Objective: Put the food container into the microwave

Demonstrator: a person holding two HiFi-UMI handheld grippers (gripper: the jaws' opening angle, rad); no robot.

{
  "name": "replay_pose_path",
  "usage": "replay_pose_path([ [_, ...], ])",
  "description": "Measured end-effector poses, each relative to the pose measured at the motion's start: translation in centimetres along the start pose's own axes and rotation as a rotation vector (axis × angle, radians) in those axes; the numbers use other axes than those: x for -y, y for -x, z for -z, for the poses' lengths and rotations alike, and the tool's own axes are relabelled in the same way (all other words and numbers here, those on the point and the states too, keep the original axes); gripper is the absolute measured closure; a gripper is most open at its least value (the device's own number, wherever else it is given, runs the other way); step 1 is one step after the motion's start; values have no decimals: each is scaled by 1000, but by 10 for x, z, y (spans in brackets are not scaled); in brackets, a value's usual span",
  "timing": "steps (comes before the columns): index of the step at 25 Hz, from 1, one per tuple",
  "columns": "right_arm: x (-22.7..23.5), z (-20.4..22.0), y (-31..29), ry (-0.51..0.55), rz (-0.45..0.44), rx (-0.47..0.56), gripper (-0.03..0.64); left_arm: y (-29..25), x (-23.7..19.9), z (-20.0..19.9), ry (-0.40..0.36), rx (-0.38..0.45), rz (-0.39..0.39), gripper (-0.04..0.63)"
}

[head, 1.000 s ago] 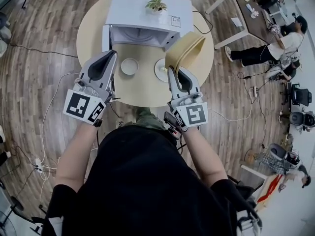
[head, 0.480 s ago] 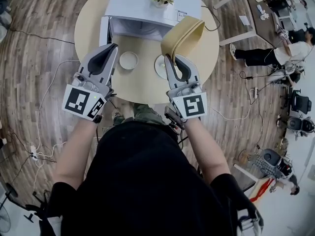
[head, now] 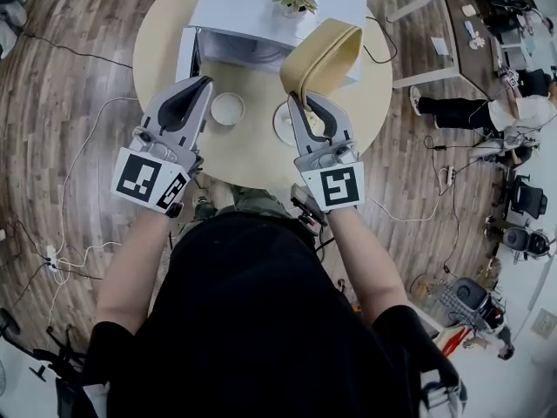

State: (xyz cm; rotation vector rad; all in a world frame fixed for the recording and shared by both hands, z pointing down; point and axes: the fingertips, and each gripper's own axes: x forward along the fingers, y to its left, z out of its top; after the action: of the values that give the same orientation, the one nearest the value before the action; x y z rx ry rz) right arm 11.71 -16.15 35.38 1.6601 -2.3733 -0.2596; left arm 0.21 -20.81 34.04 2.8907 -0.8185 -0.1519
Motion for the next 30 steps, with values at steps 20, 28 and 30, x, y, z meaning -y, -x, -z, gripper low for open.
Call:
replay_pose_path([
  [20, -59, 48, -33, 322, -364, -154, 575, 10, -14, 14, 12, -29, -75, 572],
  [28, -87, 79, -36, 395, -542, -233, 575, 19, -21, 14, 7, -45, -100, 572],
  [30, -94, 90, -35, 400, -595, -257, 575, 21, -24, 14, 6, -47, -110, 572],
])
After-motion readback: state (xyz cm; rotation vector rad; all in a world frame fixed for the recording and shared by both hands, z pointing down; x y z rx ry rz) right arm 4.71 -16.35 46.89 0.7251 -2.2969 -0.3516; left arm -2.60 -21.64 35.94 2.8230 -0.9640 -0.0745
